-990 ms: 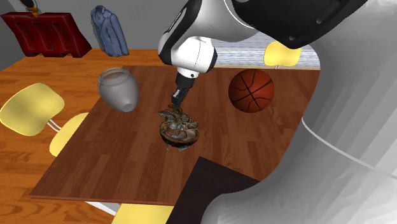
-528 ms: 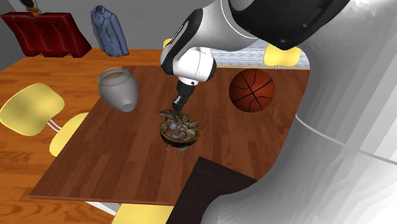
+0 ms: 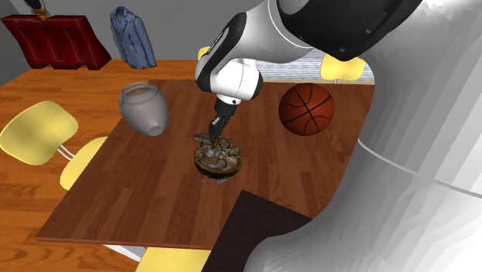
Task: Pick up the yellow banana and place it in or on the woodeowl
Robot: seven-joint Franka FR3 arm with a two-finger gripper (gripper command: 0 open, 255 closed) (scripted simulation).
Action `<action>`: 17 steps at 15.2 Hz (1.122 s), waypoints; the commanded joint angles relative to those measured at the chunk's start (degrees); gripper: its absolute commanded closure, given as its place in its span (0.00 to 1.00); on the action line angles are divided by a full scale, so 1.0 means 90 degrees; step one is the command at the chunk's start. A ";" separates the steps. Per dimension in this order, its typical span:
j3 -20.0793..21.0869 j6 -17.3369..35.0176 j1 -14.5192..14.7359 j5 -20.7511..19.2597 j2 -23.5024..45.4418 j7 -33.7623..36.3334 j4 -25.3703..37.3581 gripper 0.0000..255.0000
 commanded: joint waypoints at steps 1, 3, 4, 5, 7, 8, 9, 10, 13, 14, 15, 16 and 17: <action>0.0002 -0.0003 0.0003 0.0000 0.0005 0.0000 -0.0006 0.00; 0.0001 0.0003 0.0007 -0.0002 0.0010 0.0002 -0.0007 0.00; 0.0001 0.0002 0.0007 -0.0002 0.0009 0.0003 -0.0006 0.00; 0.0002 -0.0005 0.0002 0.0000 0.0004 0.0000 -0.0005 0.00; 0.0074 -0.0390 -0.0168 0.0105 -0.0293 -0.0073 0.0077 0.00; 0.0102 -0.0586 -0.0249 0.0154 -0.0433 -0.0108 0.0131 0.00; 0.0120 -0.0743 -0.0308 0.0191 -0.0539 -0.0135 0.0179 0.00; 0.0119 -0.0743 -0.0306 0.0192 -0.0540 -0.0136 0.0179 0.00; 0.0118 -0.0743 -0.0305 0.0193 -0.0540 -0.0136 0.0179 0.00; 0.0118 -0.0743 -0.0305 0.0193 -0.0540 -0.0136 0.0179 0.00; 0.0118 -0.0743 -0.0305 0.0193 -0.0540 -0.0136 0.0179 0.00; 0.0118 -0.0743 -0.0305 0.0193 -0.0540 -0.0136 0.0179 0.00; 0.0118 -0.0743 -0.0305 0.0193 -0.0540 -0.0136 0.0179 0.00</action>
